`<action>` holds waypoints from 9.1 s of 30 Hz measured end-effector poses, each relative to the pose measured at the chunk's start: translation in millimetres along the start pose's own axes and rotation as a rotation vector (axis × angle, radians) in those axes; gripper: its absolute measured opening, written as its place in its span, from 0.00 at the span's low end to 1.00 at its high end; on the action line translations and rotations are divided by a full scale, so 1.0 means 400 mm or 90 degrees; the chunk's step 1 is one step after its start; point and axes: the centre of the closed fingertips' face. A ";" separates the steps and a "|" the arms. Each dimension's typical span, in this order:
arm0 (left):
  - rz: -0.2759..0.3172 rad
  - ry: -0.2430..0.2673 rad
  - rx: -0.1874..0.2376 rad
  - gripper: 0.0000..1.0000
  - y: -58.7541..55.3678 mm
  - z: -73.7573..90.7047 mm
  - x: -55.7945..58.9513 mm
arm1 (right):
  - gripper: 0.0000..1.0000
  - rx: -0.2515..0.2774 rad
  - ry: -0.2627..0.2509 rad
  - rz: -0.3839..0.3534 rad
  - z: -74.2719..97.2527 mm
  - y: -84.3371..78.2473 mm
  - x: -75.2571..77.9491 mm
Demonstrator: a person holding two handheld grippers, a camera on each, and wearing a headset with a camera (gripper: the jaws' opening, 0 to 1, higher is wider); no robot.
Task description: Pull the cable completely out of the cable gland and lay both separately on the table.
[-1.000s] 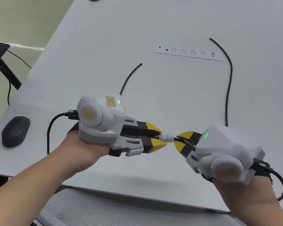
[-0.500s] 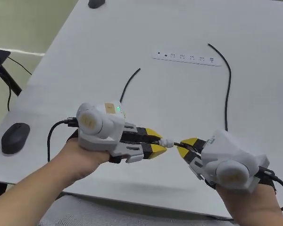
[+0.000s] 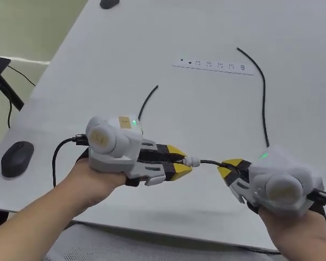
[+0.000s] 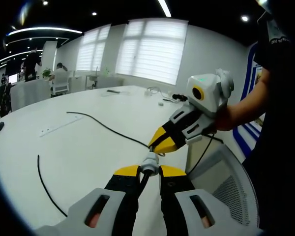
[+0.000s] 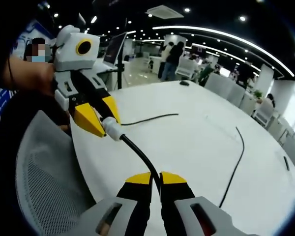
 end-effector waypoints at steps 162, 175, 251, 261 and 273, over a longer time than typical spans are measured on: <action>-0.007 0.018 -0.010 0.15 0.012 0.014 -0.026 | 0.07 -0.027 -0.001 -0.141 -0.039 -0.132 0.053; -0.005 0.013 -0.021 0.15 0.000 0.012 -0.027 | 0.24 0.025 0.025 -0.023 0.000 0.007 -0.018; -0.005 0.030 -0.008 0.15 0.011 0.025 -0.034 | 0.00 -0.029 0.006 -0.325 -0.065 -0.143 0.100; -0.002 0.029 -0.006 0.15 0.012 0.021 -0.035 | 0.01 -0.026 0.003 -0.305 -0.061 -0.139 0.098; 0.013 0.041 -0.007 0.15 0.001 0.027 -0.057 | 0.02 -0.037 0.011 -0.232 -0.056 -0.136 0.080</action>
Point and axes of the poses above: the centre of the closed fingertips' face, and the gripper's own axes: z roughly backward along the fingers, x roughly to its right, y roughly out of its top, and after that the axes turned 6 degrees about -x, right-handed
